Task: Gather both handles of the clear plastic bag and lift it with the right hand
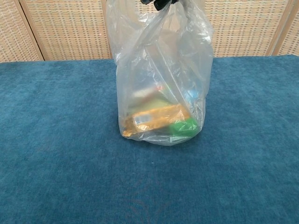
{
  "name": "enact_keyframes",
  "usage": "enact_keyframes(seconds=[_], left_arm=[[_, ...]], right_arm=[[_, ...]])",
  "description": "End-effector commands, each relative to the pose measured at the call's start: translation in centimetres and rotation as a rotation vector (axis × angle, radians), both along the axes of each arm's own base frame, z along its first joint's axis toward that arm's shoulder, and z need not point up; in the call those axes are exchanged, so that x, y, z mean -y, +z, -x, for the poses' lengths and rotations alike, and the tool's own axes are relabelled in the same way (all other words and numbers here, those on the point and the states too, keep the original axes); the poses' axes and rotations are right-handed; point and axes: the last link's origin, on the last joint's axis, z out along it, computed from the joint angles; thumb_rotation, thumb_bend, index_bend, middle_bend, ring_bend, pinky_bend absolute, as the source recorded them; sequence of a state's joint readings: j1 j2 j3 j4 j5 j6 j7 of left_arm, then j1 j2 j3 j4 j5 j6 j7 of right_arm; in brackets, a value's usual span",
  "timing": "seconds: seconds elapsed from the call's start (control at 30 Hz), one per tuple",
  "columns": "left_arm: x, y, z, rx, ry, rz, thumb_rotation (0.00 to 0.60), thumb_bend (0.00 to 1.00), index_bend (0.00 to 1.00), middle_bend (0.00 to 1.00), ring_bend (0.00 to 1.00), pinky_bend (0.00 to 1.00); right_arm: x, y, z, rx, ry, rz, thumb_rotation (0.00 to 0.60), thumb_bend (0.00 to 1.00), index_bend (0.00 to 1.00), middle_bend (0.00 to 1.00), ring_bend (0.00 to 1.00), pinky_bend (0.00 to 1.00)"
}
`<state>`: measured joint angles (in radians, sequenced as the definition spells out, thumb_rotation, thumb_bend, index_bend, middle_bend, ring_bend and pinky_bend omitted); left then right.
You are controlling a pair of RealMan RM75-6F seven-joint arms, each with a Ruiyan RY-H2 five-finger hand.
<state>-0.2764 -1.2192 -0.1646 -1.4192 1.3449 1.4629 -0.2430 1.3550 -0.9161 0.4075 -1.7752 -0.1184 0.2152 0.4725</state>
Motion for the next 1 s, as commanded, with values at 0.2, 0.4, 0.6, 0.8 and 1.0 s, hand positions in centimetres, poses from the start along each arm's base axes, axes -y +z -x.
enact_keyframes(seconds=[0.2, 0.4, 0.6, 0.8, 1.0], left_arm=[[0.1, 0.1, -0.1, 0.004, -0.006, -0.005, 0.6, 0.12, 0.0, 0.0, 0.0, 0.0], [0.2, 0.2, -0.1, 0.004, -0.004, -0.004, 0.6, 0.12, 0.0, 0.0, 0.0, 0.0], [0.2, 0.3, 0.0, -0.009, 0.006, 0.001, 0.6, 0.12, 0.0, 0.0, 0.0, 0.0], [0.3, 0.4, 0.0, -0.008, 0.007, -0.001, 0.6, 0.12, 0.0, 0.0, 0.0, 0.0], [0.2, 0.2, 0.0, -0.006, 0.008, 0.005, 0.6, 0.12, 0.0, 0.0, 0.0, 0.0]], right_arm=[[0.8, 1.5, -1.3, -0.052, 0.014, 0.017, 0.6, 1.0, 0.86, 0.83, 0.81, 1.0], [0.9, 2.8, -2.4, -0.052, 0.013, 0.028, 0.6, 1.0, 0.87, 0.84, 0.82, 1.0], [0.7, 4.7, -4.5, -0.016, 0.016, 0.04, 0.6, 1.0, 0.87, 0.84, 0.83, 1.0], [0.6, 6.3, -6.1, 0.021, 0.012, 0.047, 0.6, 1.0, 0.87, 0.84, 0.83, 1.0], [0.6, 8.1, -7.8, 0.082, 0.004, 0.082, 0.6, 1.0, 0.87, 0.84, 0.83, 1.0]])
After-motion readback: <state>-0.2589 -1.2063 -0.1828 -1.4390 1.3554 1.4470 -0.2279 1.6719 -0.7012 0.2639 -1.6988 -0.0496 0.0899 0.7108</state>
